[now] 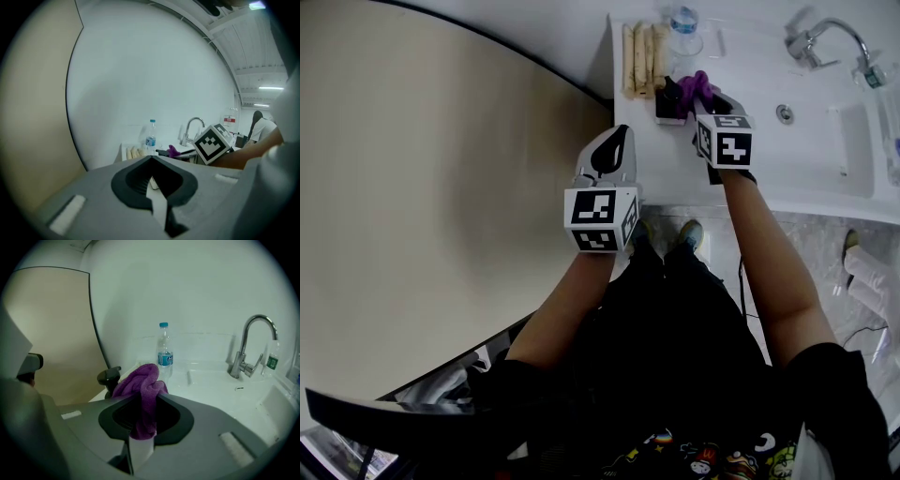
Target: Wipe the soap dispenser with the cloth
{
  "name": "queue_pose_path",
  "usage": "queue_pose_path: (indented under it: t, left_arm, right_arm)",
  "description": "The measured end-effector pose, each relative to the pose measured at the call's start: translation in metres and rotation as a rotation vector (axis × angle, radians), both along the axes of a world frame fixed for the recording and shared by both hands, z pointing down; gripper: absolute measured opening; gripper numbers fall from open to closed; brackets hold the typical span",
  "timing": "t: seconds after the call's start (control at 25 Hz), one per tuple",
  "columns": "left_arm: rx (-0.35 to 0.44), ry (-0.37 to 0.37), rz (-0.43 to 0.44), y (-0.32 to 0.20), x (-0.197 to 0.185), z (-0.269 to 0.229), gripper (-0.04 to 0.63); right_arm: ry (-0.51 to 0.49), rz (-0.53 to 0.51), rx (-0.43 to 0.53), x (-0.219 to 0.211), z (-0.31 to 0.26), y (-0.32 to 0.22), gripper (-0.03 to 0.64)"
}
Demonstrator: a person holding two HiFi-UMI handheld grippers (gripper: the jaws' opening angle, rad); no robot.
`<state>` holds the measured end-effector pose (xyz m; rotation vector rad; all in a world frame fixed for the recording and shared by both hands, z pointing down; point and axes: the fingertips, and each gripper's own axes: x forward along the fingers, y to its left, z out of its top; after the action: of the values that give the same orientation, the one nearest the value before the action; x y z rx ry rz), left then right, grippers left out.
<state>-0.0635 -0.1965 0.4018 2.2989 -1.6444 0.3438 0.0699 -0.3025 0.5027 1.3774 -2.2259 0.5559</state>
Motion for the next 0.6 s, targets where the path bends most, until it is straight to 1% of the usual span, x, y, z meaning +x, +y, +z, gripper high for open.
queue_pose_path:
  t: [0.24,0.6]
  left_arm:
    - [-0.013,-0.008,0.016,0.001,0.004,0.003,0.0]
    - [-0.019,0.006,0.05,0.002,0.016,0.005,0.001]
  right_arm:
    - [0.036,-0.005,-0.039,0.009,0.024,0.013,0.091]
    - [0.059,-0.023,-0.048,0.01,0.025,0.041,0.091]
